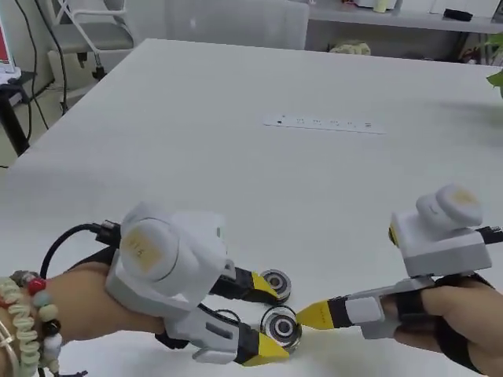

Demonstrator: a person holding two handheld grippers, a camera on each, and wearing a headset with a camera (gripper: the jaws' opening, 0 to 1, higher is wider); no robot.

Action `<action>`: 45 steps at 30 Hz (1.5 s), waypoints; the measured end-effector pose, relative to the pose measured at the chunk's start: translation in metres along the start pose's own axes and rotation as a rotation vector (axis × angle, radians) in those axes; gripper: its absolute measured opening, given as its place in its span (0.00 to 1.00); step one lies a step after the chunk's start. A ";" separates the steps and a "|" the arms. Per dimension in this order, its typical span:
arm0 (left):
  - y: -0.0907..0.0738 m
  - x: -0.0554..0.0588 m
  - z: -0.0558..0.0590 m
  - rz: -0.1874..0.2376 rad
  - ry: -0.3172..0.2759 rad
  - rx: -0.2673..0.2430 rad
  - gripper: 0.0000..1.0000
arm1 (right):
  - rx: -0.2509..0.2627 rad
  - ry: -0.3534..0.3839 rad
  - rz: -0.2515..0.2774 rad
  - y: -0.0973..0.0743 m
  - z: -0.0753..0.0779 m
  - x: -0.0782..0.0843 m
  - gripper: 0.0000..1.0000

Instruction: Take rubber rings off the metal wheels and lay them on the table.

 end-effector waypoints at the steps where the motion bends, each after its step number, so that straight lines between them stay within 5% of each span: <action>1: -0.003 -0.003 -0.001 0.000 -0.020 -0.004 0.37 | 0.000 -0.001 0.001 0.000 0.000 0.000 0.00; 12: -0.020 -0.027 0.003 -0.014 0.053 -0.020 0.71 | 0.009 -0.016 0.051 -0.011 -0.001 -0.014 0.00; 19: -0.048 -0.034 -0.002 -0.005 0.065 -0.086 0.76 | 0.011 -0.054 0.097 -0.022 -0.008 -0.025 0.00; 32: -0.103 -0.012 0.003 -0.003 -0.037 -0.261 0.81 | 0.014 -0.088 0.151 -0.033 -0.015 -0.036 0.00; 41: -0.120 0.007 0.010 0.030 -0.133 -0.359 0.83 | -0.003 -0.092 0.185 -0.040 -0.017 -0.042 0.00; 45: -0.123 0.009 0.011 0.077 -0.180 -0.413 0.84 | -0.015 -0.102 0.191 -0.040 -0.021 -0.044 0.00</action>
Point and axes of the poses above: the centre of the closed fingertips' face, and the gripper's own axes: y roughly forward along the fingers, z roughly to its right, x roughly out of its underside, the point moved 2 cm from there along -y, roughly backward along the fingers, and after that the axes turned 3 degrees about y, right-handed, at the moved point
